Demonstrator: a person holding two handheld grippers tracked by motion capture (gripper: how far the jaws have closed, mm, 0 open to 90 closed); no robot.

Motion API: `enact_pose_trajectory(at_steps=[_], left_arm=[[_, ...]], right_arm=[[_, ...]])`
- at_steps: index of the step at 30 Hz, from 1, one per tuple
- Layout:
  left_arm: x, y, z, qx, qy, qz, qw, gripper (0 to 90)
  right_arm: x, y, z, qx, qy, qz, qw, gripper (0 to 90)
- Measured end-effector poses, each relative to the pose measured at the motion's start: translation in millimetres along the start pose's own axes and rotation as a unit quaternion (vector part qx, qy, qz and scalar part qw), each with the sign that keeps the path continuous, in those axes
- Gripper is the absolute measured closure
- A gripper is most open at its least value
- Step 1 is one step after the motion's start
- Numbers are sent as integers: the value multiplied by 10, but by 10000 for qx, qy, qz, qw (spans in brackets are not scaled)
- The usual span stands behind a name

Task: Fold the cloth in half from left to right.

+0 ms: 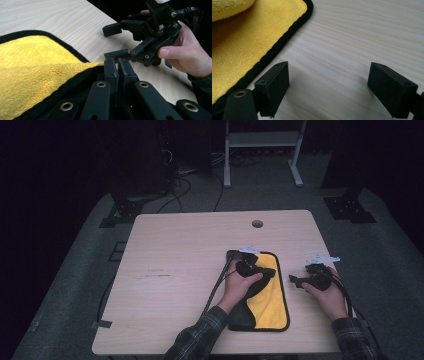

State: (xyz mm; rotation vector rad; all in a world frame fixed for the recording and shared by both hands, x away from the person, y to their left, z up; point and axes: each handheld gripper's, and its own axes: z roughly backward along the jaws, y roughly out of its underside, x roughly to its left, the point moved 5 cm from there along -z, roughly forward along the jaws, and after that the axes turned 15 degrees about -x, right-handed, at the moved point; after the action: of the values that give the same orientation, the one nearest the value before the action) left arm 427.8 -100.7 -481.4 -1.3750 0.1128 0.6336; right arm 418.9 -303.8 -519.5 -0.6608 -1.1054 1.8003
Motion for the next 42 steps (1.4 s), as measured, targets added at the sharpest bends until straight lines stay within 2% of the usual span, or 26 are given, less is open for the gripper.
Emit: enact_pose_trajectory(at_steps=[6, 12, 19, 20, 22, 27, 28, 29, 30, 31, 33, 34, 35, 36, 37, 38, 40, 41, 42], left_arm=[[-31, 40, -120, 114, 49, -13, 9999, 860], [-2, 162, -255, 345, -45, 10, 9994, 855], [26, 237, -342, 529, -144, -76, 9985, 845], [22, 254, -366, 637, -204, -125, 9977, 838], [16, 255, -378, 684, -238, -143, 9973, 817], [-14, 220, -342, 611, -202, -166, 9978, 684], [-16, 203, -317, 599, -212, -195, 9978, 646], [-17, 184, -286, 590, -242, -233, 9977, 646], [-10, 140, -205, 582, -311, -266, 9975, 596], [-10, 140, -205, 582, -311, -266, 9975, 580], [2, 92, -99, 527, -357, -288, 9976, 567], [19, 50, 27, 499, -454, -352, 9971, 539], [19, 50, 27, 499, -454, -352, 9971, 535], [47, 25, 178, 480, -631, -415, 9960, 528], [47, 25, 178, 480, -631, -415, 9960, 520], [84, 22, 332, 428, -812, -486, 9946, 514], [138, 40, 473, 432, -1014, -562, 9923, 491], [138, 40, 473, 432, -1014, -562, 9923, 487], [197, 66, 603, 451, -1176, -596, 9902, 480]], right_arm=[[1, -1, -2, 3, -8, 1, 10000, 163], [2, -2, -3, 2, -16, 3, 10000, 163], [0, -3, -4, -1, -22, 14, 10000, 162], [0, -3, -5, -2, -24, 16, 10000, 163], [0, -3, -5, -1, -26, 17, 10000, 163], [1, -3, -5, -1, -26, 17, 10000, 163], [0, -3, -5, -1, -25, 18, 10000, 163], [0, -3, -5, -1, -25, 18, 10000, 163], [1, -3, -5, -1, -25, 16, 10000, 163], [1, -3, -5, -1, -25, 16, 10000, 163], [1, -3, -5, -1, -26, 18, 10000, 163], [1, -3, -5, -2, -23, 15, 10000, 163], [1, -3, -5, -2, -23, 15, 10000, 163], [1, -3, -5, -2, -24, 17, 10000, 163], [1, -3, -5, -2, -24, 17, 10000, 163], [2, -2, -4, 1, -23, 13, 10000, 163], [1, -3, -4, 1, -23, 14, 10000, 163], [1, -3, -4, 1, -23, 14, 10000, 163], [2, -3, -5, 1, -17, 15, 10000, 163]])
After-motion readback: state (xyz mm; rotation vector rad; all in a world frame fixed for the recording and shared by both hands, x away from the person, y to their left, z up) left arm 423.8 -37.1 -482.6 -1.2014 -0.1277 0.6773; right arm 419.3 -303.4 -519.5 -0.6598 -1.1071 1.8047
